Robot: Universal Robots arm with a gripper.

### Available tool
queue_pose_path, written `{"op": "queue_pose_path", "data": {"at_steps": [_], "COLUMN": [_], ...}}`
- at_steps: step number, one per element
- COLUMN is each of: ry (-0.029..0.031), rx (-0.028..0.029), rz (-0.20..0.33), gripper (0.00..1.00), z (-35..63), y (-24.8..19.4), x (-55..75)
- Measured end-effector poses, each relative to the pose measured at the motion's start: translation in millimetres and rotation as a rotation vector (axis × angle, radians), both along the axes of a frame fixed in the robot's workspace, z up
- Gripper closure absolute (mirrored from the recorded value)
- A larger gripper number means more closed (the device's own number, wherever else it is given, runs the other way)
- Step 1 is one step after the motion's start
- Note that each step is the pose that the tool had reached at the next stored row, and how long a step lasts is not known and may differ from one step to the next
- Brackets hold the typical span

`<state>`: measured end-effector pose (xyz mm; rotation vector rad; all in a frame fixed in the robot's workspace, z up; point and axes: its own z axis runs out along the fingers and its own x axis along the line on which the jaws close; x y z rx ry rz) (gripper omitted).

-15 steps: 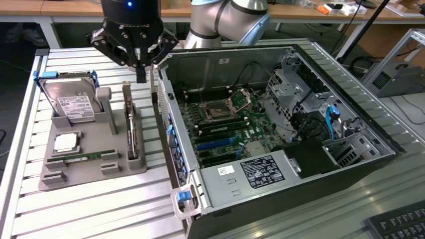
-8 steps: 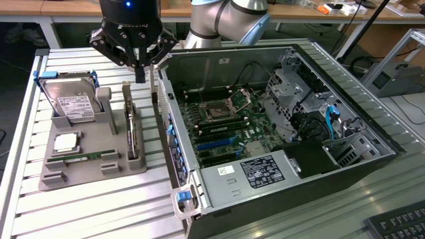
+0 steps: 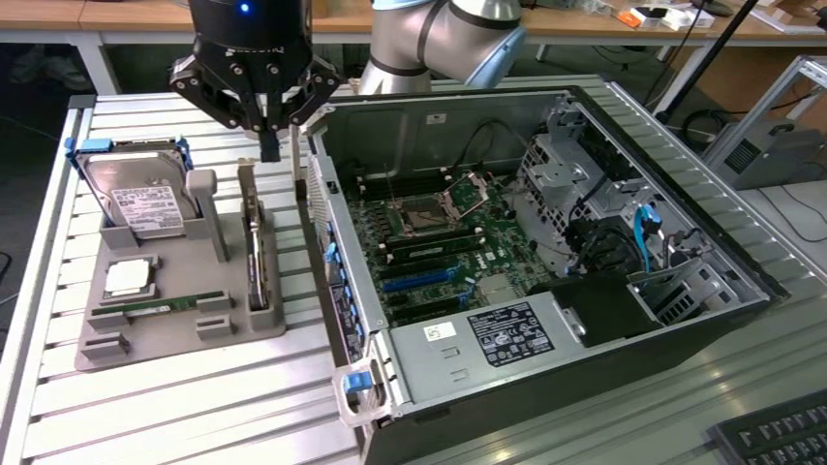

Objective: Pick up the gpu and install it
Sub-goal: 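Reach for the gpu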

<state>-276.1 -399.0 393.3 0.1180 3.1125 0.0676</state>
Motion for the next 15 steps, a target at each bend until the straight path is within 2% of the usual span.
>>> {"op": "queue_pose_path", "data": {"at_steps": [15], "ry": [-0.0001], "rx": [0.0], "rz": [0.0], "gripper": [0.89], "z": [0.0], "y": [0.0], "x": [-7.7]}}
